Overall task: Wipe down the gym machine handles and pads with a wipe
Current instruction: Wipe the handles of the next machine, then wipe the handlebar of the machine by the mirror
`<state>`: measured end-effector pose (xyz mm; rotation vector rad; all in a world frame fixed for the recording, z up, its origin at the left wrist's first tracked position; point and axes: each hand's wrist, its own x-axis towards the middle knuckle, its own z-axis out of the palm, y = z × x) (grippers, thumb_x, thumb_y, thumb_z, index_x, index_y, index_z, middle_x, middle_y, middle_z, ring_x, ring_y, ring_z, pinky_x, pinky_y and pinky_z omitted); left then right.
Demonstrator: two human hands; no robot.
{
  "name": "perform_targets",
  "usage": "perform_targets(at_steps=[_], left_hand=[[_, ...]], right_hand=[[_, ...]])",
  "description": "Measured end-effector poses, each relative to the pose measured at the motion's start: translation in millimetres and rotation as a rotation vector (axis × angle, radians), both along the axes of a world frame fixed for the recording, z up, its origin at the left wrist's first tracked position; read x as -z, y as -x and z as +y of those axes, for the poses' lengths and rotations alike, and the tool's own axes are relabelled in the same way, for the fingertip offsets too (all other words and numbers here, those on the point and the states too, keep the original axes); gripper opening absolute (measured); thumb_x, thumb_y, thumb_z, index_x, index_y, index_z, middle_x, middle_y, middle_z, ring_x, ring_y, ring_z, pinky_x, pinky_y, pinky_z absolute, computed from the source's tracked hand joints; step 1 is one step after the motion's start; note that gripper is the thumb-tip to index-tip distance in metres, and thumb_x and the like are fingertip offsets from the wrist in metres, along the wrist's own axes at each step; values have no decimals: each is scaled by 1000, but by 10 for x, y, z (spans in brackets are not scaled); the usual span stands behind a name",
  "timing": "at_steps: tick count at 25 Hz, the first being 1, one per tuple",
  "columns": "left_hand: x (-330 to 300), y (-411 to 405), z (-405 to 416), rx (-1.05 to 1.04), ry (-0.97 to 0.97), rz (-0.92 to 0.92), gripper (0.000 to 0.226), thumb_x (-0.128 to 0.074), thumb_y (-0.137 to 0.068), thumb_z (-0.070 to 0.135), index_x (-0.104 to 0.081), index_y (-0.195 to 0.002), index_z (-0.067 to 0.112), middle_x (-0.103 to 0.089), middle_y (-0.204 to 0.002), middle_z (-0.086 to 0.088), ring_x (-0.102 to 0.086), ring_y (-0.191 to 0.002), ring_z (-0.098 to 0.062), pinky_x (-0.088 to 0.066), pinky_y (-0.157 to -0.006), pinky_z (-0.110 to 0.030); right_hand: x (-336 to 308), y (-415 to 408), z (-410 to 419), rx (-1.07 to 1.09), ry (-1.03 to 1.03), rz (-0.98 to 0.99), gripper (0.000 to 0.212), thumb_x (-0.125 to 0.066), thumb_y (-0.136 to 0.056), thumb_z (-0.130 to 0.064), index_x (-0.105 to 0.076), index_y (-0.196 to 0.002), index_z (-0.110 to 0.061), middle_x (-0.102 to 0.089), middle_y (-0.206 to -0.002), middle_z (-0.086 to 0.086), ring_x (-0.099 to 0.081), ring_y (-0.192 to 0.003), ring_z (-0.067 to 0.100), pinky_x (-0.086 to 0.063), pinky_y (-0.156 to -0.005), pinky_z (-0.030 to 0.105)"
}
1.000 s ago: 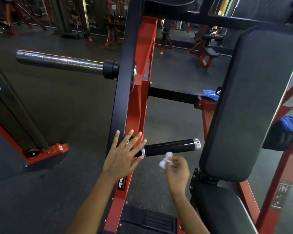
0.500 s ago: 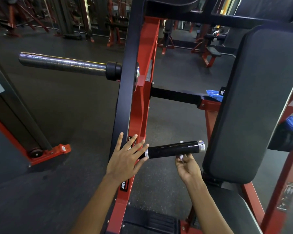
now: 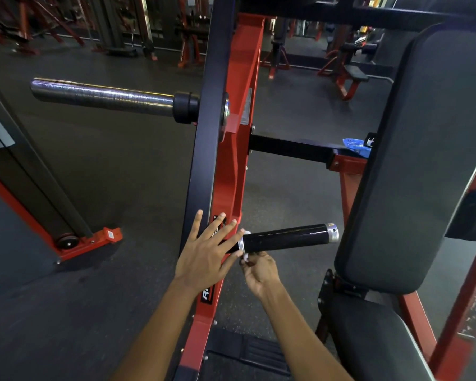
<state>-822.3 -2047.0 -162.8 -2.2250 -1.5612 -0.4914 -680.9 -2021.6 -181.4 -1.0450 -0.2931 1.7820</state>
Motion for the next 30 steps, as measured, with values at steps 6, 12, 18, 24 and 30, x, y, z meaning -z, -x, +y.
perform_targets(at_steps=[6, 12, 18, 24, 30], left_hand=[[-34, 7, -17, 25, 23, -99, 42, -45, -94, 49, -56, -130, 29, -51, -139, 6, -42, -134, -15, -9, -117, -54], [-215, 15, -194, 61, 24, -643, 43, -53, -89, 37, -57, -129, 21, -51, -136, 11, -40, -132, -2, -20, -118, -35], [-561, 290, -504, -213, -75, -886, 52, -59, -83, 35, -53, -132, 21, -50, -138, 9, -41, -131, -5, -32, -111, -24], [-831, 591, -1252, -525, -293, -1030, 50, -72, -79, 8, -57, -126, 17, -55, -129, 9, -50, -117, 3, -38, -98, -11], [-888, 955, -2250, -834, -420, -1053, 49, -73, -80, 13, -57, -127, 16, -55, -125, 12, -50, -114, 2, -37, -102, -18]], right_hand=[[-262, -364, -120, -283, -158, -582, 17, -50, -85, 6, -66, -78, 6, -59, -71, 14, -49, -59, 14, -39, -48, 20], [-845, -471, 98, -378, -324, -718, 24, -59, -63, -20, -64, -73, 1, -59, -70, 16, -52, -58, 19, -42, -49, 25], [-1293, -90, 77, -407, -946, -1065, 25, -72, -81, -30, -73, -80, -5, -67, -75, -2, -60, -73, 3, -45, -67, 13], [-1335, 699, 32, -592, -1309, -1143, 21, -59, -88, -38, -65, -84, -18, -70, -78, -2, -64, -75, 19, -51, -67, 35], [-1418, 1497, -485, -810, -1469, -1091, 12, -62, -85, -32, -59, -77, -24, -56, -69, -2, -58, -73, 27, -43, -59, 31]])
